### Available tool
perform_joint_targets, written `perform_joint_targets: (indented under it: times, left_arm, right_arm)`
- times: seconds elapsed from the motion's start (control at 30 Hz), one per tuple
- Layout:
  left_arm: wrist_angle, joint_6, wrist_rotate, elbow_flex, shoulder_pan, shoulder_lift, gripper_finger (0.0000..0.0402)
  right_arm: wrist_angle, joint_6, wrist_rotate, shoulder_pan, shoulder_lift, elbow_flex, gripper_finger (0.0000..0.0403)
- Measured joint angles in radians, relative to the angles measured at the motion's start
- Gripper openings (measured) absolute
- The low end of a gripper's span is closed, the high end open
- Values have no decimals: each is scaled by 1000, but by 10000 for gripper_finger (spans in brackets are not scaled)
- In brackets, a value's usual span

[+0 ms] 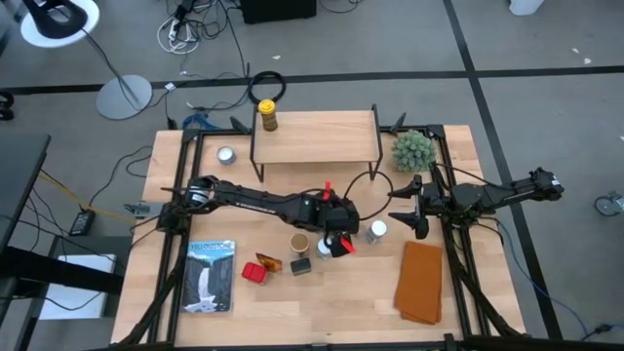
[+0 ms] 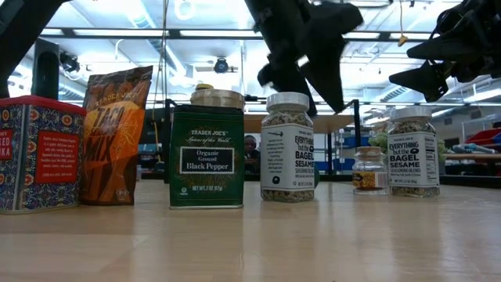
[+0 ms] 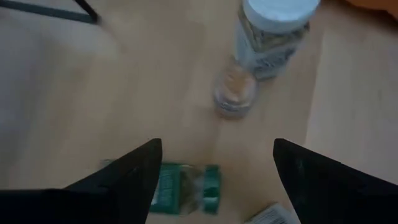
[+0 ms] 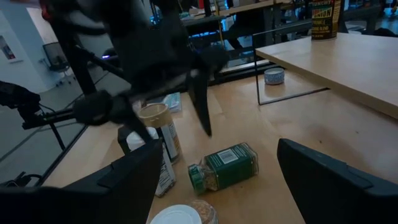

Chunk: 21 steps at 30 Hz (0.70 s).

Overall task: Shelf spices
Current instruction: Put the right white bottle seasoning on the shelf

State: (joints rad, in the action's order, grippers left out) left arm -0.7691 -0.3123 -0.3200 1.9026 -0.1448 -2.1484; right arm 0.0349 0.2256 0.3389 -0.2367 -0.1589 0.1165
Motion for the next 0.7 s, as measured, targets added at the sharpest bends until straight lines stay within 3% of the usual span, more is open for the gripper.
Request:
perform_joint_targets:
  times: [0.2, 0.4, 0.53, 0.7]
  left_arm:
    - [-51, 40, -97, 1, -39, 83, 312]
    - [-30, 74, -336, -71, -148, 210, 312]
    - [75, 71, -433, -222, -210, 327, 312]
    - [323, 67, -394, -533, -253, 523, 312]
  right_arm:
    - [0, 0, 0, 0, 0, 0, 318]
    - [-1, 0, 0, 0, 0, 0, 318]
    - [-1, 0, 0, 0, 0, 0, 318]
    - [-8, 0, 0, 0, 0, 0, 318]
